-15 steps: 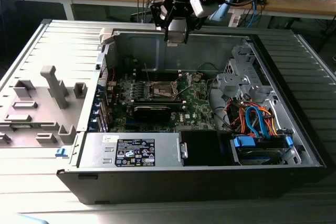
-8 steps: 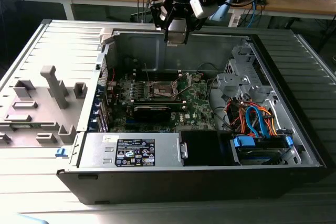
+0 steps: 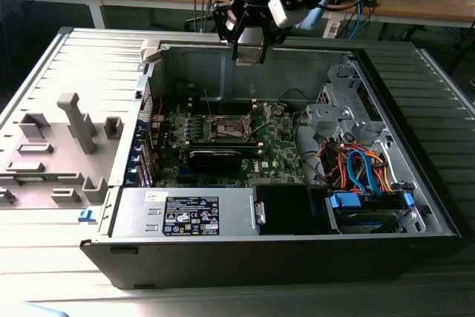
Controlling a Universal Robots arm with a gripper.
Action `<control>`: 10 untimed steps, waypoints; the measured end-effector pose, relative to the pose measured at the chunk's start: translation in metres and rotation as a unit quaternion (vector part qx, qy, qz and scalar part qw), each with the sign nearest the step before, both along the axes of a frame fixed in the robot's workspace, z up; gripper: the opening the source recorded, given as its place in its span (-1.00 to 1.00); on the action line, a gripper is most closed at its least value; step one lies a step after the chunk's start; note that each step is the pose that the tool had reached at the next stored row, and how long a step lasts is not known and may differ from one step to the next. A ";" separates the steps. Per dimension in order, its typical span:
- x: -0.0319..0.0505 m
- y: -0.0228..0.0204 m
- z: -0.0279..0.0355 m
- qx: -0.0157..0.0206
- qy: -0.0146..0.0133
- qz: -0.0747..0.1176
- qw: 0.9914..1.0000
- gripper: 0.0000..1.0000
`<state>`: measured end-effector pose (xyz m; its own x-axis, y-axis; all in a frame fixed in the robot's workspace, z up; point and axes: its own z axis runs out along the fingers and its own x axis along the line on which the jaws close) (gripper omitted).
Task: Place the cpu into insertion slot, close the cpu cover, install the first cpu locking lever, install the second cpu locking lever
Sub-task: 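Place the cpu into insertion slot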
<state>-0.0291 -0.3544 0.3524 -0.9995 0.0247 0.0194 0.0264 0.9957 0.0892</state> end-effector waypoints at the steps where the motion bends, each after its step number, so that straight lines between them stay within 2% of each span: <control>1: 0.0000 0.0000 -0.0002 0.000 0.000 0.000 1.000 0.09; 10: -0.0001 -0.0011 -0.0026 0.000 0.000 0.000 1.000 0.09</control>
<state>-0.0292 -0.3555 0.3498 -0.9995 0.0247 0.0192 0.0264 0.9956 0.0894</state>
